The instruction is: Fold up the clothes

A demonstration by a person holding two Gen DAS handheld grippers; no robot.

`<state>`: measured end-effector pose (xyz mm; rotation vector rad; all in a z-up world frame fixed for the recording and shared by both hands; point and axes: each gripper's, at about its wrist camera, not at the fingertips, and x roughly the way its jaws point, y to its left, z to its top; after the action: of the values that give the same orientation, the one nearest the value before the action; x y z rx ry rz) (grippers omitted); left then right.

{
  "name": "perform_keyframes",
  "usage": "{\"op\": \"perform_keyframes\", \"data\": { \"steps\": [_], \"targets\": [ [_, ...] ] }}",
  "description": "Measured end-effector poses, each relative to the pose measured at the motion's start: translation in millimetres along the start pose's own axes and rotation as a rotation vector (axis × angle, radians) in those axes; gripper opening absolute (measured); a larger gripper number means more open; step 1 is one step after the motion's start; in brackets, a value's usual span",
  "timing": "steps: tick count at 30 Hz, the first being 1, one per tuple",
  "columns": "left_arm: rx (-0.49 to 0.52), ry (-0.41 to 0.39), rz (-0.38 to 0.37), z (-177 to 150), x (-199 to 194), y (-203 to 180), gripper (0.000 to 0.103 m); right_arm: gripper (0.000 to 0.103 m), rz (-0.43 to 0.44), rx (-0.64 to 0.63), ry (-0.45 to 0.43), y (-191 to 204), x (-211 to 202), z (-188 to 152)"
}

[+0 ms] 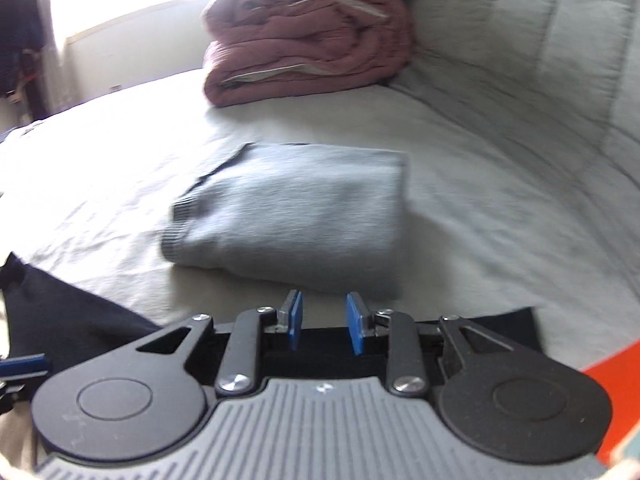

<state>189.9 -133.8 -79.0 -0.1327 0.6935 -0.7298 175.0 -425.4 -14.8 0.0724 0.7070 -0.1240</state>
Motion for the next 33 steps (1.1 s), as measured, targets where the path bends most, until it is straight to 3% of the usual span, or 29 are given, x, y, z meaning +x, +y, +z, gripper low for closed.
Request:
{"op": "perform_keyframes", "data": {
  "steps": [3,6,9,12,15,17,21,26,33],
  "targets": [
    [0.008,-0.006,0.076,0,4,5,0.030,0.029,0.026,-0.035,-0.010,4,10,-9],
    [0.023,-0.013,0.100,0,6,7,0.030,0.029,0.051,-0.055,-0.044,-1,15,-21],
    [0.023,-0.011,0.114,2,4,9,0.030,0.030,0.069,-0.159,-0.055,-5,19,-20],
    [0.061,-0.002,0.186,8,2,5,0.032,0.030,0.165,-0.151,-0.096,-23,9,-21],
    [0.134,0.021,0.262,24,5,1,0.038,0.030,0.197,-0.146,-0.080,-31,12,-23],
    [0.220,0.058,0.278,40,13,-3,0.047,0.031,0.193,-0.176,-0.067,-28,16,-26],
    [0.387,0.095,0.346,61,36,-5,0.049,0.031,0.194,-0.193,-0.069,-24,19,-28],
    [0.487,0.150,0.300,64,67,-1,0.048,0.031,0.190,-0.215,-0.069,-23,20,-30],
    [0.449,0.161,0.264,68,73,3,0.042,0.031,0.152,-0.343,-0.038,-12,17,-35]
  ]
}}
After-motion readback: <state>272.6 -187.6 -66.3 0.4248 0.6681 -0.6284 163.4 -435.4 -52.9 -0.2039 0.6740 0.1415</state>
